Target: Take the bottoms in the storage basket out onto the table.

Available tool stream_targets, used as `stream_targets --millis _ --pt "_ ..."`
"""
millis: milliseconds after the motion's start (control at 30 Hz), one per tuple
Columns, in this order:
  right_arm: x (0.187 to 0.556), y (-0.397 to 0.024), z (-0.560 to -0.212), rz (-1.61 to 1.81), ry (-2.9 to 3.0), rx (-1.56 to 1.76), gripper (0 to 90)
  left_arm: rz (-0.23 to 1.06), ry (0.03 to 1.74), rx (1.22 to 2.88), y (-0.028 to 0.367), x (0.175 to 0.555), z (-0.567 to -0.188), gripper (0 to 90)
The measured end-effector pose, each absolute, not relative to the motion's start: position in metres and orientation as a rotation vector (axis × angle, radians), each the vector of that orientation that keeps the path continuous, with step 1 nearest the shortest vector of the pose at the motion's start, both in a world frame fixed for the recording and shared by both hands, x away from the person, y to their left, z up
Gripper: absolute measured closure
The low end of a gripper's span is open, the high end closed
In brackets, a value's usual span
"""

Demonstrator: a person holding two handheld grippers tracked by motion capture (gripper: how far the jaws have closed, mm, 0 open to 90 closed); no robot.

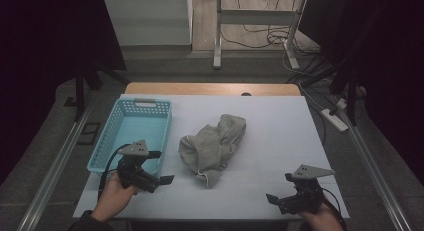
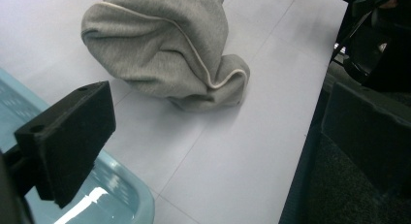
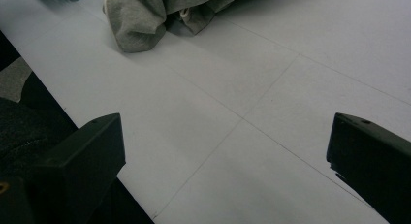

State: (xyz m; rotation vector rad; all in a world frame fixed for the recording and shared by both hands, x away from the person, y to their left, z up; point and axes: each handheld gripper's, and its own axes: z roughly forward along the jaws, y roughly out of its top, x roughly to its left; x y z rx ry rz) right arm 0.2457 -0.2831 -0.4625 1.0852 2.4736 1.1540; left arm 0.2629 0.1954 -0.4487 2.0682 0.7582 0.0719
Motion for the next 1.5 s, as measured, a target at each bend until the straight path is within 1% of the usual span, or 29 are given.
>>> stream_targets --millis 700,1500 --pt "0.246 -0.283 -0.463 1.150 2.478 1.090 0.5 0.098 0.816 2.031 0.216 0.250 -0.451 0.0" --pt "0.246 -0.283 -0.463 1.146 2.480 1.092 0.5 0.091 0.899 1.984 0.239 0.234 -0.460 0.0"
